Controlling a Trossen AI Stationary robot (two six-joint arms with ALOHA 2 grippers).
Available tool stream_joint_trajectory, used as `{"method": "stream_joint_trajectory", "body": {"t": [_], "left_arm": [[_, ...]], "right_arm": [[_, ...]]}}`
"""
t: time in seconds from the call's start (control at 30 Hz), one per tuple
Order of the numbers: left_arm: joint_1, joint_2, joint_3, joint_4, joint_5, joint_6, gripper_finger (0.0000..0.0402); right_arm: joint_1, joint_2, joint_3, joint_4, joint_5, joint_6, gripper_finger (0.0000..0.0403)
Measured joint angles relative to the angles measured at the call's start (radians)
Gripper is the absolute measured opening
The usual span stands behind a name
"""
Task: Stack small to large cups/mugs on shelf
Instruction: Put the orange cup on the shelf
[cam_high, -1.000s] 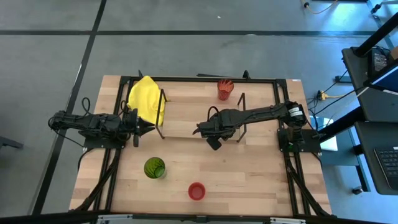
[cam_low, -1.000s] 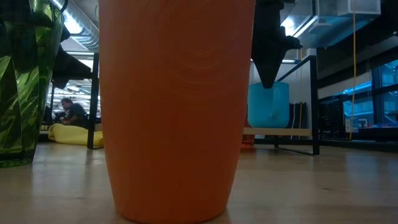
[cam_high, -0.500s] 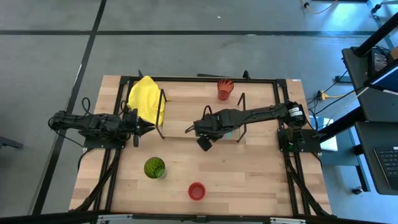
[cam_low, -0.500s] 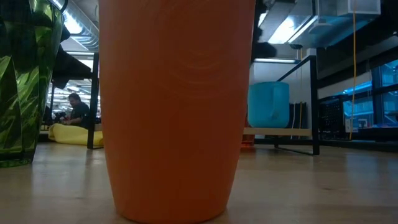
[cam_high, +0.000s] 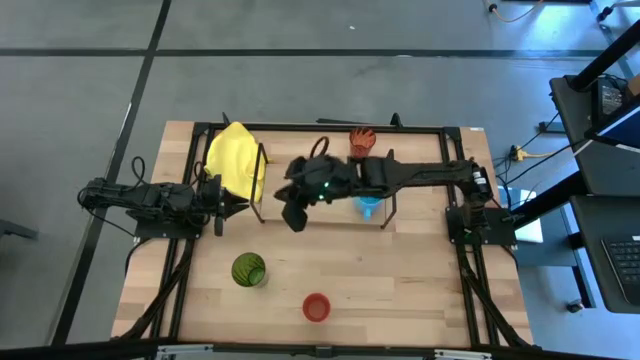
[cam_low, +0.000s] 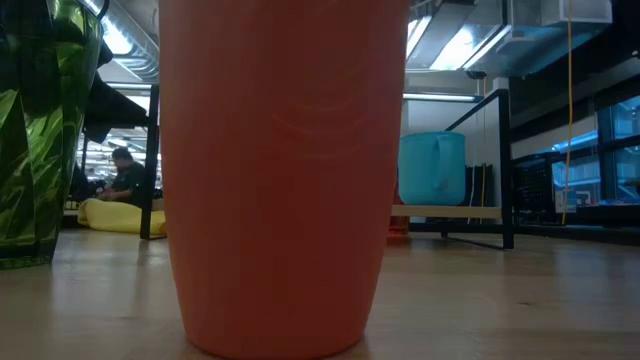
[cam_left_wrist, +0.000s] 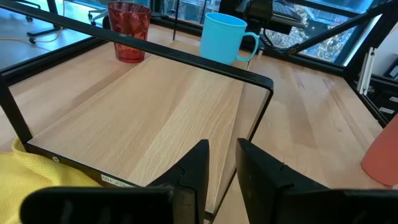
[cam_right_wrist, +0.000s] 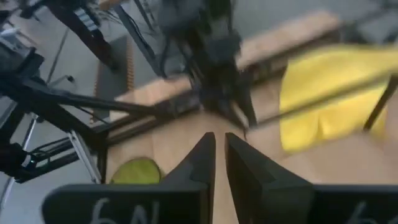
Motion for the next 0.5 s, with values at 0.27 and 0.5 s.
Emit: {"method": "stream_joint_trajectory", "body": {"t": [0.27,0.5], "left_arm": [[0.0,0.0,0.0,0.0,0.0,0.0,0.0075],[0.0,0.0,0.0,0.0,0.0,0.0,0.0075]], "right_arm": [[0.023,-0.001,0.14,-0.487,-0.003,0.053,0.0039],[0.122,0.001,0.054,-0.705,-0.107,0.144,0.0039]]}}
